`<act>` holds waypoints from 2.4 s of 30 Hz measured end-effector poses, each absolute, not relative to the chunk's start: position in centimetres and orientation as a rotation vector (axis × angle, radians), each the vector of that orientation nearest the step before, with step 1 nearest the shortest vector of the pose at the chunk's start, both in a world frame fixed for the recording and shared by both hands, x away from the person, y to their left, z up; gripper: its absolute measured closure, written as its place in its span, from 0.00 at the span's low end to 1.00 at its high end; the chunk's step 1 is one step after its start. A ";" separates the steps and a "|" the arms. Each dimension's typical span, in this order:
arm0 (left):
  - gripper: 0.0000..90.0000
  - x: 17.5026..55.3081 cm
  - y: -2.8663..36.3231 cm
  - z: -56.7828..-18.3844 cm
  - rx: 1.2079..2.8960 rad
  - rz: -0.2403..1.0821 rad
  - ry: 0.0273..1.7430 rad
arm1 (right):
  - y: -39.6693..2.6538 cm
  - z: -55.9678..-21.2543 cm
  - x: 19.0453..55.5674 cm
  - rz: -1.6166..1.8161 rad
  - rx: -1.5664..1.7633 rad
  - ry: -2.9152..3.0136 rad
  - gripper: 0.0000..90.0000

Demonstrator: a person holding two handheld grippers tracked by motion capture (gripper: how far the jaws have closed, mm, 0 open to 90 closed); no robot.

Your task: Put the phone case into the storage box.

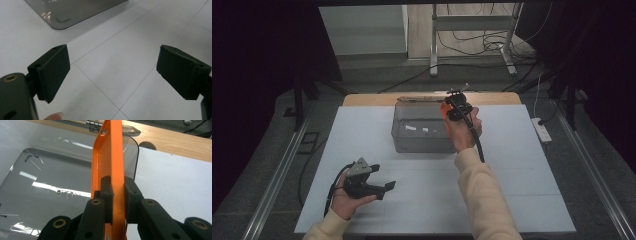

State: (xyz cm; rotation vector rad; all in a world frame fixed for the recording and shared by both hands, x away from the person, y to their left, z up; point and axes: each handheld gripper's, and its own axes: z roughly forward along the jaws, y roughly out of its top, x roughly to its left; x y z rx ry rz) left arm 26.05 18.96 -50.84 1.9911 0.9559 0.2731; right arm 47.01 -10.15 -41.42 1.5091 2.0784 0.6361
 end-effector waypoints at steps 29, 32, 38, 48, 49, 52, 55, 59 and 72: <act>0.13 26.0 19.0 -50.8 1.986 0.274 0.956 | -9.7 -42.8 47.5 0.579 1.527 2.077 0.89; 0.13 26.0 19.0 -50.8 1.984 0.274 0.958 | -9.7 -43.1 47.6 0.563 1.528 2.077 0.89; 0.13 26.0 18.9 -50.8 1.985 0.272 0.956 | -9.6 -43.3 47.6 0.563 1.530 2.082 0.89; 0.13 26.0 19.0 -50.7 1.985 0.273 0.955 | -9.7 -43.5 47.7 0.570 1.537 2.085 0.89; 0.13 26.0 19.0 -50.7 1.984 0.272 0.955 | -9.8 -43.5 47.7 0.573 1.539 2.086 0.89; 0.13 26.0 19.0 -50.7 1.986 0.272 0.955 | -9.8 -43.6 47.7 0.575 1.543 2.088 0.89; 0.13 26.0 18.9 -50.7 1.986 0.273 0.955 | -9.9 -43.6 47.7 0.574 1.548 2.087 0.89; 0.13 26.0 19.0 -50.7 1.986 0.273 0.955 | -9.8 -43.7 47.7 0.572 1.549 2.086 0.89; 0.13 25.9 18.9 -50.7 1.985 0.274 0.955 | -9.6 -43.9 47.6 0.557 1.560 2.074 0.89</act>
